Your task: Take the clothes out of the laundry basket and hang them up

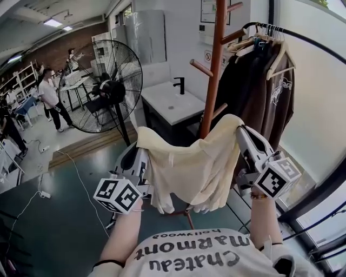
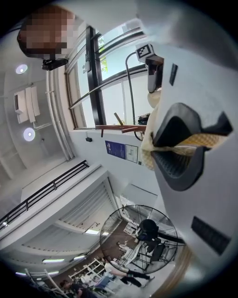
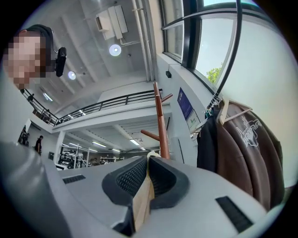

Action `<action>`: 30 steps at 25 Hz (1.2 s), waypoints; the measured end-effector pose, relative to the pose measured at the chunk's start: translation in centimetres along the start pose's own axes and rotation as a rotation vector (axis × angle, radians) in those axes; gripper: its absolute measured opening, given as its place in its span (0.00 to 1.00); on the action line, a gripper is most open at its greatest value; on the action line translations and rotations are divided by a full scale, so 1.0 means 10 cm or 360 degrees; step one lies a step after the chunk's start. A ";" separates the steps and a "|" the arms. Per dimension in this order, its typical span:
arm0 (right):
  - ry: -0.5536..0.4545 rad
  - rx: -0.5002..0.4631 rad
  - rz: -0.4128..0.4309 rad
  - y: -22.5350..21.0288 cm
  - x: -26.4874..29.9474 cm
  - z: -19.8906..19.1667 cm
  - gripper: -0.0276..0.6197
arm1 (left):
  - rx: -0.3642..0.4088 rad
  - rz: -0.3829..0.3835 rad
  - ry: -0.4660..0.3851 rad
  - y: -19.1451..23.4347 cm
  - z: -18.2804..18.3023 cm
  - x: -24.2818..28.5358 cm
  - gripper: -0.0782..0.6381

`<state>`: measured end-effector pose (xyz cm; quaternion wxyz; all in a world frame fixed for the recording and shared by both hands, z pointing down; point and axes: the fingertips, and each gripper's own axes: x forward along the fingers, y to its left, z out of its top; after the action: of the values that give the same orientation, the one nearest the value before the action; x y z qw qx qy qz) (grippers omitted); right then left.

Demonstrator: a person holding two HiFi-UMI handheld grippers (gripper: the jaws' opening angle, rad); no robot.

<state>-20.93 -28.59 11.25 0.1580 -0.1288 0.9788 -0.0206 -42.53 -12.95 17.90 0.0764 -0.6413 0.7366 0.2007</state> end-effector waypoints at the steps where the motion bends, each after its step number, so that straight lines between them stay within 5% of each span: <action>1: 0.0002 -0.0029 -0.0021 -0.01 0.01 0.00 0.10 | -0.0008 -0.0033 -0.0006 0.02 0.00 0.06 0.15; 14: -0.0129 -0.0271 -0.0444 0.03 0.26 0.14 0.10 | -0.0127 -0.0557 0.0013 0.36 0.12 1.02 0.15; 21: -0.0171 -0.0414 -0.0439 0.44 0.55 0.29 0.10 | -0.0195 -0.0705 0.0013 0.55 0.30 1.20 0.15; 30: -0.0124 -0.0578 -0.0847 0.62 0.39 0.29 0.10 | -0.0182 -0.0891 0.0063 0.67 0.40 1.28 0.15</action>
<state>-25.16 -23.57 6.82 0.1588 -0.4068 0.8917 0.1188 -51.78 -22.48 10.87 0.0782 -0.8269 0.5196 0.2004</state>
